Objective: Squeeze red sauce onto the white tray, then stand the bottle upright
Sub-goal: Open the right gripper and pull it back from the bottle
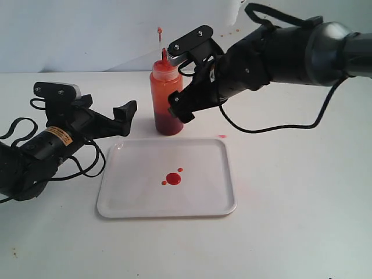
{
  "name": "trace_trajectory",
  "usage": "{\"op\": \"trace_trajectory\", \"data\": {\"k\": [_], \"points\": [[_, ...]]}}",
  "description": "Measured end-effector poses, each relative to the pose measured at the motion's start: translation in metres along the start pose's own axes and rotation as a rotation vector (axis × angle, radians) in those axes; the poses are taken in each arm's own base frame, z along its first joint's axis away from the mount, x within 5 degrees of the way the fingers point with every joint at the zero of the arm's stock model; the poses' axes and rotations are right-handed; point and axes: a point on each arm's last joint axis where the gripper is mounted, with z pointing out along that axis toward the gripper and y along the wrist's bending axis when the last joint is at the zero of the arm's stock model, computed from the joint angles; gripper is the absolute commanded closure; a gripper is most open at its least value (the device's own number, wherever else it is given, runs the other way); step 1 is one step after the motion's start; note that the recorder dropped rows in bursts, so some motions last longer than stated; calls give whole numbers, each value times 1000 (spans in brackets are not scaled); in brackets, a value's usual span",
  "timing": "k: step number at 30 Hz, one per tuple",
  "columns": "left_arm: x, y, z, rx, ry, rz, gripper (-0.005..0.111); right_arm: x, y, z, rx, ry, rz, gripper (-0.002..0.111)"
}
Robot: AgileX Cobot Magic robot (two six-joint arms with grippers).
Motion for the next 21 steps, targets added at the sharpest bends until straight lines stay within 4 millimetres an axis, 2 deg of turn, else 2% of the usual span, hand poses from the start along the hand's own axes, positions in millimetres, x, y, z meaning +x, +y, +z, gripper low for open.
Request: {"op": "trace_trajectory", "data": {"k": [5,8,12,15,19,21], "points": [[-3,0,-2,-12,54,3,3,12,0,-25,5,-19,-25,48],[-14,-2,-8,-18,107,15,3,32,5,-36,-3,-83,-77,64],[-31,-10,-21,39,209,92,6,62,3,-39,-23,-222,-72,89],[-38,-15,-36,71,270,125,20,75,-14,-42,2,-349,19,107],[-36,-20,-65,98,297,128,53,84,-40,-49,71,-508,138,108],[-28,-22,-84,113,320,135,66,88,-51,-51,106,-551,185,108]]}}
